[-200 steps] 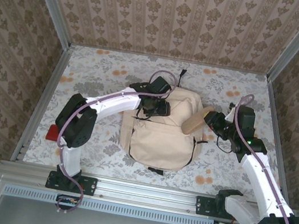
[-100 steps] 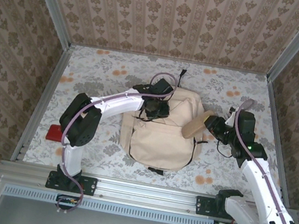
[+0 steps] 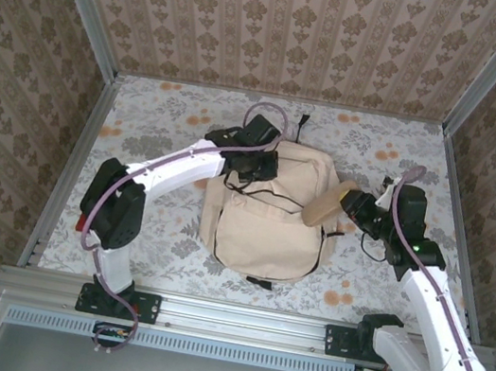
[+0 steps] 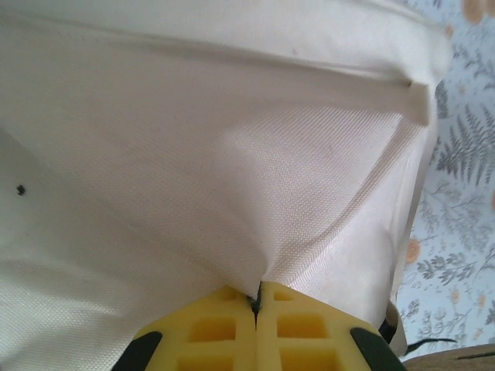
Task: Pack books, pencil case, and school supplies into a backpack
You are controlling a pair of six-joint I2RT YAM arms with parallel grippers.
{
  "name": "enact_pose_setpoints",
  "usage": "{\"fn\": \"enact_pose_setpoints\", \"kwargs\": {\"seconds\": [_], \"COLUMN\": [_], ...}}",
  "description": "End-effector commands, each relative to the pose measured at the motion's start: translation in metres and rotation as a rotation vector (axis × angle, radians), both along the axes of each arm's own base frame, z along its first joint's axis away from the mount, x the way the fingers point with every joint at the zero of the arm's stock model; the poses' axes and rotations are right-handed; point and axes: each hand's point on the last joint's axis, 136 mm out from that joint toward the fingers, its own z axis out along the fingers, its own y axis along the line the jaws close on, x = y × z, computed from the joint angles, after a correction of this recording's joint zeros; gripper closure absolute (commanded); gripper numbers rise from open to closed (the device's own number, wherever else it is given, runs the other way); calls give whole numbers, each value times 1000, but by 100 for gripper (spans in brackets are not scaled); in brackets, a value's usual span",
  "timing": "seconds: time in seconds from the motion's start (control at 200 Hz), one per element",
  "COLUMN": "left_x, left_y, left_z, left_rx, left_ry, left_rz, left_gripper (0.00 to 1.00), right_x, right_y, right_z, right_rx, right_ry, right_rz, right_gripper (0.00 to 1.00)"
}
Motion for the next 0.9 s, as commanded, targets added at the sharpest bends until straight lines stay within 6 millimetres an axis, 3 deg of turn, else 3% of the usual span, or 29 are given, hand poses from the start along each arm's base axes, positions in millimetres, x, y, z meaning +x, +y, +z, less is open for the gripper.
{"fn": "enact_pose_setpoints", "kwargs": {"seconds": [0.0,0.2,0.355,0.445,0.545,0.66,0.895], "left_x": [21,23,4,-10,-20,-22,-9], "left_y": [23,89,145,158,155,137,58], "left_z": [35,19,-4,-8,-10,-10,3], "left_rx": [-39,29,59,47,12,-52,-201], "left_ry": [-123,-109,-64,-51,-23,10,50], "left_rz": [69,257,425,462,449,401,247], "left_gripper": [100,100,100,100,100,100,100], "right_x": [12,25,33,36,35,32,31], "right_y": [15,44,71,85,104,120,100], "right_z": [14,3,2,5,7,4,-10], "right_rx": [86,110,119,125,127,121,12], "right_ry": [-54,-20,-15,-22,-25,-18,13], "right_rz": [49,129,192,226,275,312,240], "right_gripper": [74,75,75,75,75,75,76]}}
